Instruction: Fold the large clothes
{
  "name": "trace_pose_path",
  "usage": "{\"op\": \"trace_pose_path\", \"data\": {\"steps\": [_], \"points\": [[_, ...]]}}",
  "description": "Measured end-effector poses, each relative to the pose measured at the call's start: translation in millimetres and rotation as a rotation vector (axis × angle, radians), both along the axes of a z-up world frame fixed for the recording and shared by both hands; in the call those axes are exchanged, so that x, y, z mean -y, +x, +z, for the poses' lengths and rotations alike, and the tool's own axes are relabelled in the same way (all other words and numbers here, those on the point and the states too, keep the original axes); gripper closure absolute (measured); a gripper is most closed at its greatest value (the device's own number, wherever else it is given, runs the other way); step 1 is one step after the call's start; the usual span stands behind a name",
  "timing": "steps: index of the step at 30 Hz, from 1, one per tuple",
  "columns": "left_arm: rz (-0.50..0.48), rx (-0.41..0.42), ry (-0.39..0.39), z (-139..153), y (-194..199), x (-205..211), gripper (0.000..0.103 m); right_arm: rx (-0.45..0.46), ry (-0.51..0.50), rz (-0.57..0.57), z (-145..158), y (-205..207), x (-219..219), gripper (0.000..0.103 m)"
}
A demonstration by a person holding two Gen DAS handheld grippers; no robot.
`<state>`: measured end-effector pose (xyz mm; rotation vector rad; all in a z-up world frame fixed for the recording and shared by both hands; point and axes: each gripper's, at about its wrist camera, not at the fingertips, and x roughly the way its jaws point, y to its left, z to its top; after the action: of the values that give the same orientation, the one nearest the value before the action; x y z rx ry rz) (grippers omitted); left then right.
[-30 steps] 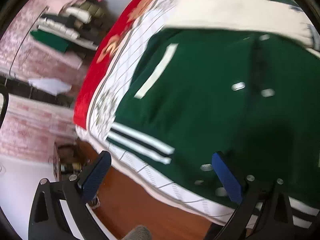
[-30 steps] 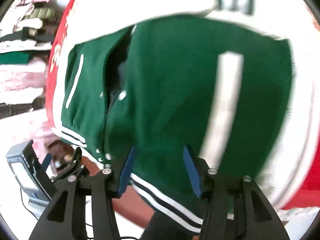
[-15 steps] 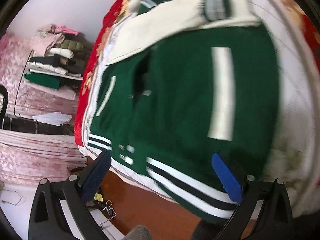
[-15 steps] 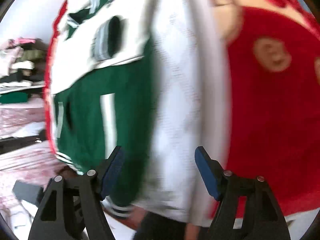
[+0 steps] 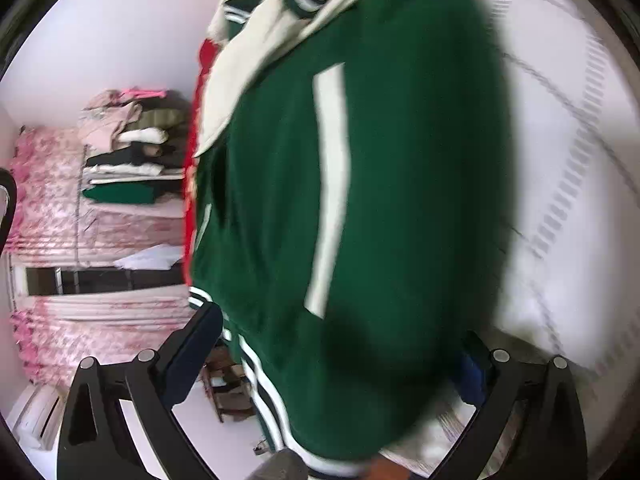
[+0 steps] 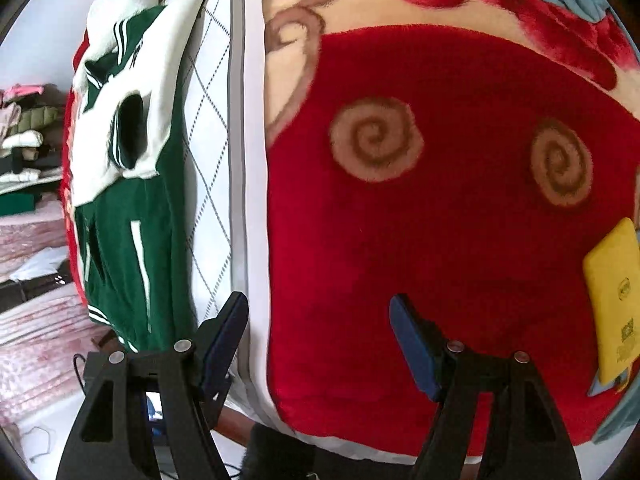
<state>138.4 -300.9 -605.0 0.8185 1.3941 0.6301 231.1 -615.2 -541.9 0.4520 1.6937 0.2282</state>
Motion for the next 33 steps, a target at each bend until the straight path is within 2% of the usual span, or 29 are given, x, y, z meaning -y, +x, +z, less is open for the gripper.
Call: {"op": "trace_pose_path", "data": {"steps": [7,12,15,18,19,20,22,25,30,32,33], "points": [[0.149,0.026,0.082,2.7,37.4,-53.6,0.000,-0.008,0.073,-0.043,-16.9,27.6,-6.0,0.028],[0.233,0.073,0.080,18.4,49.2,-72.6,0.000,0.052,0.173,-0.038,-32.0,69.5,-34.2,0.028],[0.245,0.102,0.058,27.7,52.6,-75.4,0.011,0.074,0.317,-0.073,-47.9,99.7,-57.4,0.028],[0.241,0.132,-0.003,39.8,51.9,-74.2,0.040,0.070,0.459,-0.113,-67.3,129.8,-82.3,0.028],[0.235,0.134,-0.032,43.6,50.8,-73.1,0.058,0.066,0.498,-0.112,-73.8,140.6,-93.2,0.028],[0.231,0.129,-0.051,44.9,51.6,-70.6,0.071,0.064,0.521,-0.111,-77.8,148.1,-100.8,0.028],[0.223,0.126,-0.085,49.2,52.9,-66.2,0.082,0.070,0.581,-0.102,-83.1,164.3,-120.7,0.028],[0.221,0.125,-0.109,56.3,55.2,-67.3,0.086,0.077,0.623,-0.072,-84.3,181.9,-151.6,0.028],[0.207,0.149,-0.142,69.9,60.3,-78.9,0.087,0.082,0.597,-0.021,-75.7,193.4,-193.2,0.028],[0.195,0.159,-0.154,73.9,61.8,-84.8,0.088,0.101,0.590,-0.016,-68.6,192.9,-201.3,0.048],[0.190,0.163,-0.164,76.4,62.1,-88.6,0.088,0.110,0.574,-0.013,-63.5,192.6,-205.3,0.062]]}}
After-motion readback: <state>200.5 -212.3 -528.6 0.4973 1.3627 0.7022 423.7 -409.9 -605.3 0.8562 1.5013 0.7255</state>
